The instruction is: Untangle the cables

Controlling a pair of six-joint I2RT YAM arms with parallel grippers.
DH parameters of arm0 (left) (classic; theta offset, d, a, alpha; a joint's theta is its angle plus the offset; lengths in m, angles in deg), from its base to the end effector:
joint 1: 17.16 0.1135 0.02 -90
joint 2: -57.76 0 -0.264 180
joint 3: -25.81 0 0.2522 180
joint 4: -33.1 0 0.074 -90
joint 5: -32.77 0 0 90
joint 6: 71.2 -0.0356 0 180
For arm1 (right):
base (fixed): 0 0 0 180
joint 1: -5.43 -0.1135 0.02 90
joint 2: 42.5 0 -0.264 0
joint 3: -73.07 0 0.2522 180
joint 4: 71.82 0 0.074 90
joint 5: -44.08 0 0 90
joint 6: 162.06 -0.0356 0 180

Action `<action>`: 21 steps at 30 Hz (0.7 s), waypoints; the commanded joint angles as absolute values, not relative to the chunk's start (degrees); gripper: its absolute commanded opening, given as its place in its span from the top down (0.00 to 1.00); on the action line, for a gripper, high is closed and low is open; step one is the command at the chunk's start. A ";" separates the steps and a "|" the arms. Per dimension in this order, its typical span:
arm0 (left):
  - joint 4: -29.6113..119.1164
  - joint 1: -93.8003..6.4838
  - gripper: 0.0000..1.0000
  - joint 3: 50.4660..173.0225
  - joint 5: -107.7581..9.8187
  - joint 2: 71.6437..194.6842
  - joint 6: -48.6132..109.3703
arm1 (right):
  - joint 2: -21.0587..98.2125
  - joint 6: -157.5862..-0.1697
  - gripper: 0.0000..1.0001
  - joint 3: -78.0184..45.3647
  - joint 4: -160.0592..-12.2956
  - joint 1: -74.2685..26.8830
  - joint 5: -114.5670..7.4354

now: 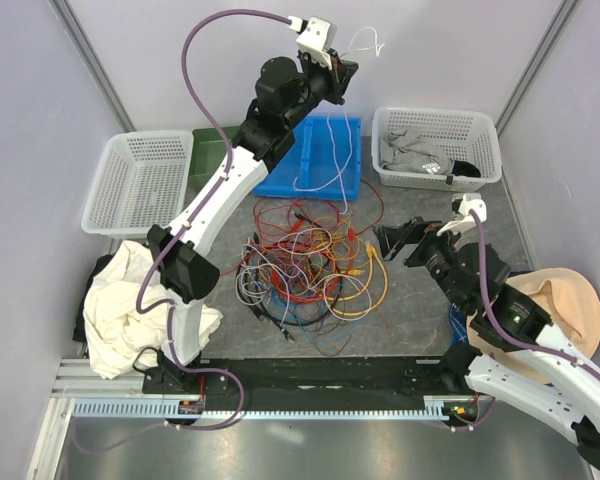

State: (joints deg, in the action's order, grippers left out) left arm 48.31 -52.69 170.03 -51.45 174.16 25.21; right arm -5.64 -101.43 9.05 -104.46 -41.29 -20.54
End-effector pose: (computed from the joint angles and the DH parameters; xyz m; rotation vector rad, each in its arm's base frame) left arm 0.3781 -0.2744 0.4916 0.4317 1.3157 -0.6826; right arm 0.1063 0.0906 0.3768 0.0855 1.6946 0.6361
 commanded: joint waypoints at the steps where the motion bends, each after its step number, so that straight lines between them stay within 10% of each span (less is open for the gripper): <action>1: 40.80 -50.47 0.98 173.52 -50.11 177.46 25.48 | -8.31 -104.49 0.02 15.87 -98.42 -41.32 -21.14; 21: 16.74 -45.20 0.98 179.50 -51.51 196.36 25.75 | -17.19 -105.11 0.02 25.21 -101.14 -41.32 -16.49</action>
